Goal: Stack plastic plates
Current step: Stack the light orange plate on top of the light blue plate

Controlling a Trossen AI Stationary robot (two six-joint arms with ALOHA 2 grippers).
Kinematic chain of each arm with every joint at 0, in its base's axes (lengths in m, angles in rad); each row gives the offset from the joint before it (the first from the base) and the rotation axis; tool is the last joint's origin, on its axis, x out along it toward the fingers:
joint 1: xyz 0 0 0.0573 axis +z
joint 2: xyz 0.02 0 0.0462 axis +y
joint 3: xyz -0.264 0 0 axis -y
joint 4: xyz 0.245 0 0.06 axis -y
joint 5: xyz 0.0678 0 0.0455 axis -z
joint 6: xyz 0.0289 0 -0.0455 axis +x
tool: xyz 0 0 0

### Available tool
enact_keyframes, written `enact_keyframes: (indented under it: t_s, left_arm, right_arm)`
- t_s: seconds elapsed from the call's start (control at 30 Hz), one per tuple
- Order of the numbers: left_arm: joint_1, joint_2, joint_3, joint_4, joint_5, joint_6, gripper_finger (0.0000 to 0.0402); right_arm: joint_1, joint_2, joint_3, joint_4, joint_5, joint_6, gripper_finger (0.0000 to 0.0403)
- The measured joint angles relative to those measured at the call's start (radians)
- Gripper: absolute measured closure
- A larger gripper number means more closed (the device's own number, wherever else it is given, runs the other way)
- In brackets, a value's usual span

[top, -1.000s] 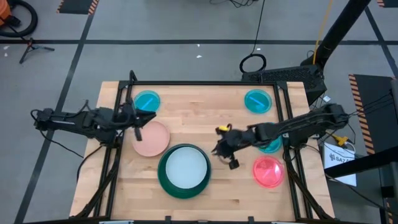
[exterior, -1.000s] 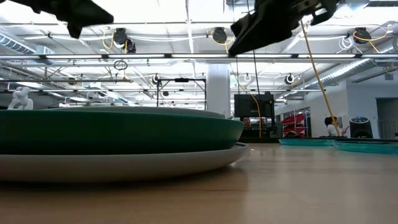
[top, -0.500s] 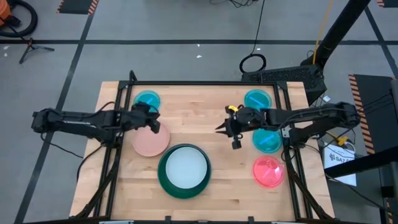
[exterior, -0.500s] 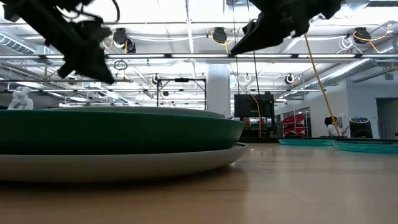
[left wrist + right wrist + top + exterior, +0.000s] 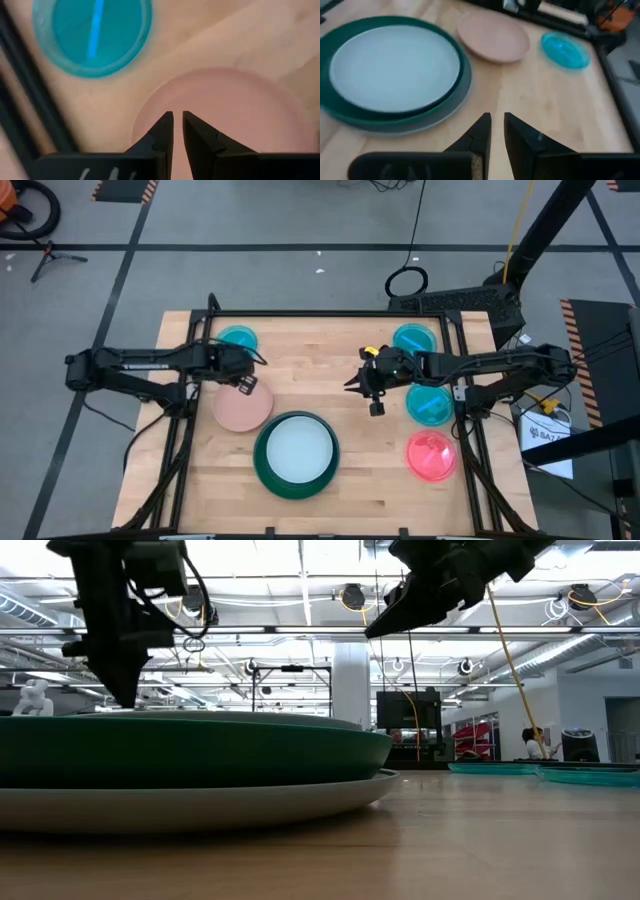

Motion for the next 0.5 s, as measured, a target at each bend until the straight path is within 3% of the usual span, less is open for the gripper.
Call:
enact_keyframes:
  t_s: [0.23, 0.5]
  left_arm:
    - [0.003, 0.133, 0.012, -0.050, 0.122, 0.034, 0.0353]
    - [0.003, 0.195, 0.012, -0.049, 0.080, 0.055, 0.0353]
  right_arm:
    - [-0.028, -0.026, -0.001, -0.053, 0.003, 0.019, 0.0358]
    - [-0.033, -0.039, 0.000, -0.150, 0.003, 0.069, 0.0358]
